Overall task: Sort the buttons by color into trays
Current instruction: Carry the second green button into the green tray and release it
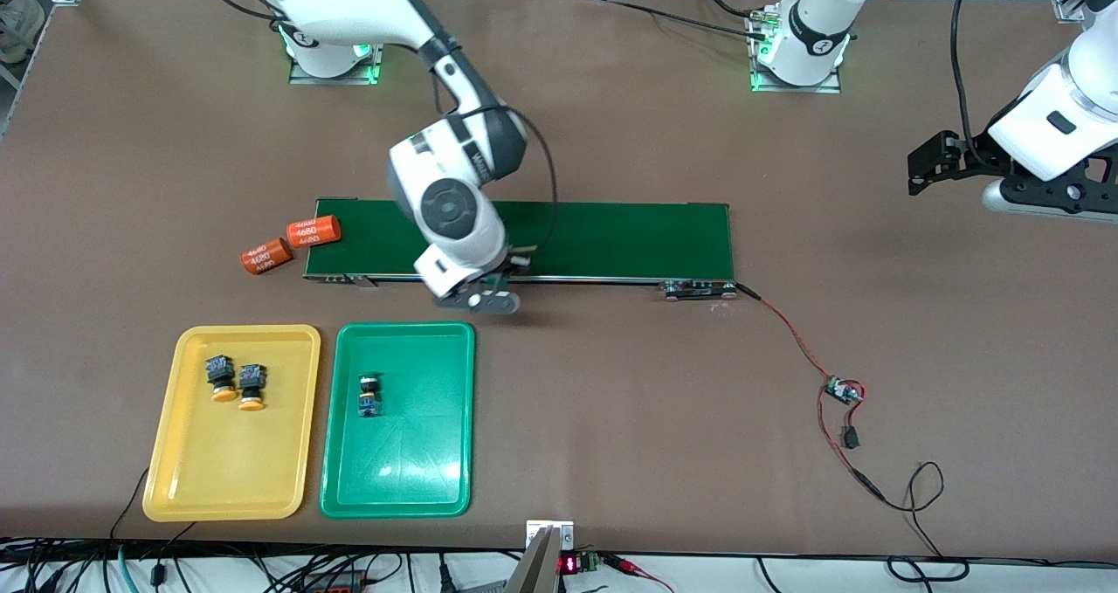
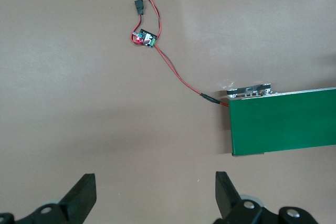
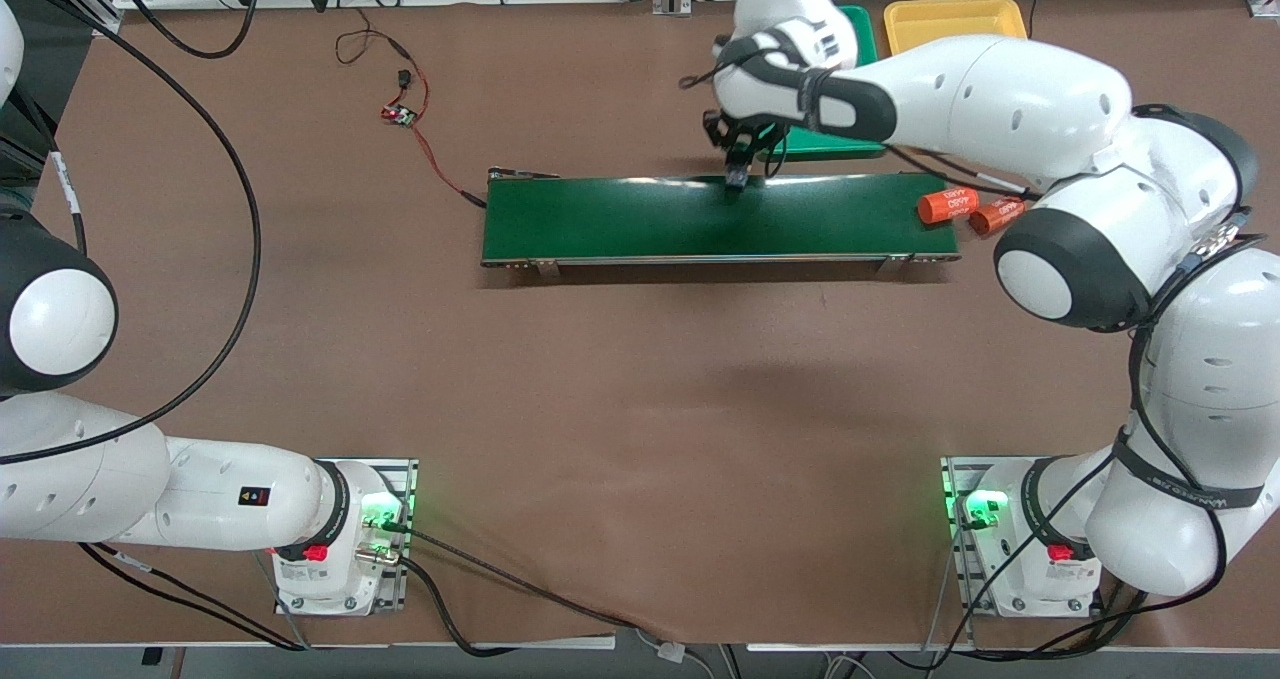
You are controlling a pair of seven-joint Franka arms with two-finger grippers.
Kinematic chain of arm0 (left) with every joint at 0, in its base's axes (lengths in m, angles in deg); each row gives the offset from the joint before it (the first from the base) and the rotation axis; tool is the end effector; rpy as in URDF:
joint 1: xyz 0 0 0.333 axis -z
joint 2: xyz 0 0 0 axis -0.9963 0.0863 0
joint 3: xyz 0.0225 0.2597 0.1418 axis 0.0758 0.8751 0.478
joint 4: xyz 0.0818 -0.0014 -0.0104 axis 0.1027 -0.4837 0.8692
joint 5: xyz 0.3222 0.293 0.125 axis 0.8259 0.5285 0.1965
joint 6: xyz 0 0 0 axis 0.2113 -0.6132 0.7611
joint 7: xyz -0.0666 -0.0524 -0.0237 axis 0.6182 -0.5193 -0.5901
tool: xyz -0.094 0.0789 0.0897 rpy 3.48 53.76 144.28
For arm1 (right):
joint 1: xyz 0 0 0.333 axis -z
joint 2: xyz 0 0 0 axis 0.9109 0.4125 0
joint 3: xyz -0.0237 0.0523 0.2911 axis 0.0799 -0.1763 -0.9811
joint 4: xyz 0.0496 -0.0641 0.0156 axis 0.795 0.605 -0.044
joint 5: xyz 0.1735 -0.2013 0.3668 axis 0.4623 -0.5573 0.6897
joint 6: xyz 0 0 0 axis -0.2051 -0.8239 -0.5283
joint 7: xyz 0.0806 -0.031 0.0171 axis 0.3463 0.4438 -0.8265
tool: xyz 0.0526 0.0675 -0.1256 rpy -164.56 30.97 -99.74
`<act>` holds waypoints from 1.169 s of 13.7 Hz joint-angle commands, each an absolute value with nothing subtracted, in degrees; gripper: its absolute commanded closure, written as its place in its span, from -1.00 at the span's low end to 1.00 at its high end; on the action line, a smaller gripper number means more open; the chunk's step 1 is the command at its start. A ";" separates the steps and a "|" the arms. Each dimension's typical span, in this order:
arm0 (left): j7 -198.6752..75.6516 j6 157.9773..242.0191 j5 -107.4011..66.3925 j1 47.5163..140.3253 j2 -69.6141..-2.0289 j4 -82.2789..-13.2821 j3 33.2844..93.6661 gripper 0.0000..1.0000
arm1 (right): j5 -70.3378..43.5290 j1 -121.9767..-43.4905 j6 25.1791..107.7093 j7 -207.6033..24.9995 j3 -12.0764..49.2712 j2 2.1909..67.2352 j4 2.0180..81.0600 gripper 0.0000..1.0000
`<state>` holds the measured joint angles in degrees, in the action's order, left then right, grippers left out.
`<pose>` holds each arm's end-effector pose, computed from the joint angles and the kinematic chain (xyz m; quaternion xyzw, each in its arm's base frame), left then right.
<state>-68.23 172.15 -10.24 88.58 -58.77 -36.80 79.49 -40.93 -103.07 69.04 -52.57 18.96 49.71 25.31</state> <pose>0.6228 -0.0591 0.5433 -0.9984 0.0526 0.0185 0.0111 0.6296 0.4151 0.2001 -0.9977 0.0482 0.0426 0.0198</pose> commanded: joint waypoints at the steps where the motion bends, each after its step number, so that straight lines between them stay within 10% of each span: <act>1: -68.58 170.64 -10.63 88.39 -58.81 -35.87 79.43 -1.00 | -40.84 -97.82 68.33 -57.33 19.12 50.88 20.40 1.00; 13: -68.49 170.64 -10.63 88.56 -58.81 -35.78 79.43 -1.00 | -43.75 -89.45 82.30 -71.86 21.14 69.95 3.16 1.00; 14: -68.49 170.64 -10.63 88.56 -58.81 -35.78 79.43 -1.00 | -43.75 -89.54 82.22 -71.94 21.84 70.13 2.99 0.68; 15: -68.49 170.64 -10.63 88.56 -58.81 -35.78 79.43 -1.00 | -43.40 -89.37 81.87 -71.51 21.85 70.05 3.07 -0.98; 16: -68.49 170.64 -10.63 88.56 -58.81 -35.78 79.43 -1.00 | -43.22 -89.02 81.09 -71.42 21.85 69.61 3.07 -1.00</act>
